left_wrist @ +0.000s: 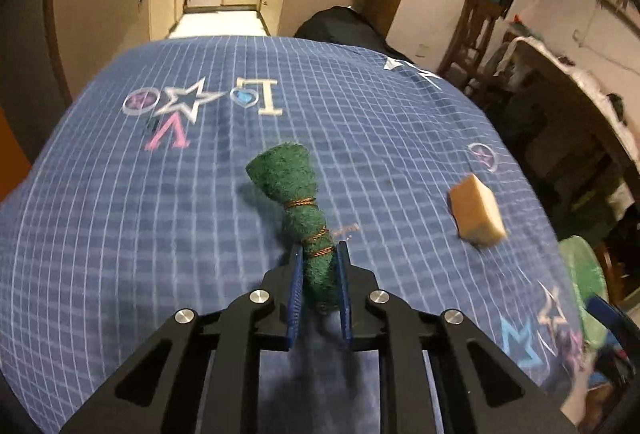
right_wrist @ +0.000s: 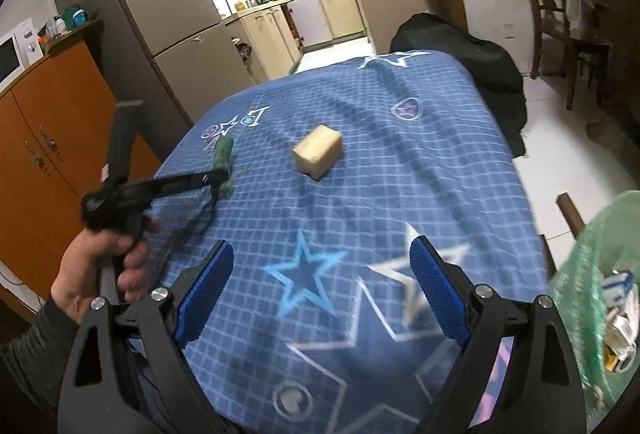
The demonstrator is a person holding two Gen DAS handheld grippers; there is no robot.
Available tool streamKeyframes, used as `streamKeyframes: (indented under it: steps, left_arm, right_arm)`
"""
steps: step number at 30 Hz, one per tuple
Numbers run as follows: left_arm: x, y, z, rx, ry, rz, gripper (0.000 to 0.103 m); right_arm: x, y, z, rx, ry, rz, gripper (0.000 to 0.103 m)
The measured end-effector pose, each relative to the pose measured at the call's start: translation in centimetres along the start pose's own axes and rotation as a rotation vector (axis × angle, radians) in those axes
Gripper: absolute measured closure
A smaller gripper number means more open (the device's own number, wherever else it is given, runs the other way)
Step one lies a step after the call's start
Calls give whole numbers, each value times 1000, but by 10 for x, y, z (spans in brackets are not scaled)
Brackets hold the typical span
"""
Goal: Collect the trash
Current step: 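Grasp the green scrubber with the left tool while the right tool grasps the beige sponge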
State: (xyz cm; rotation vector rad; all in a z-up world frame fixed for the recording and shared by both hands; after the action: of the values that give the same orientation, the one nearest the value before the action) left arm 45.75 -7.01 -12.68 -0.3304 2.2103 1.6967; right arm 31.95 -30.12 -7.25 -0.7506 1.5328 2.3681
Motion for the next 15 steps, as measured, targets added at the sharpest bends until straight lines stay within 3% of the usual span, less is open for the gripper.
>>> streamKeyframes:
  steps: [8, 15]
  left_arm:
    - [29, 22, 27, 20, -21, -9, 88]
    - [37, 37, 38, 17, -4, -50, 88]
  right_arm:
    - [-31, -39, 14, -31, -1, 44, 20]
    - [-72, -74, 16, 28, -15, 60, 23]
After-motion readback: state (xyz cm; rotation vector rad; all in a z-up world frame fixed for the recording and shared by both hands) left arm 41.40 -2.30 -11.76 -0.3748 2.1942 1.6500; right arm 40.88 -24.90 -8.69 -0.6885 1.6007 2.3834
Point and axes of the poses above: each gripper's, at about its wrist camera, not at the fingertips, and y roughly against the way its jaws point, z to its left, x to its underside, the point moved 4 cm from there along -y, roughly the way its jaws point, and after that the axes turned 14 degrees about z, right-handed, at the moved point
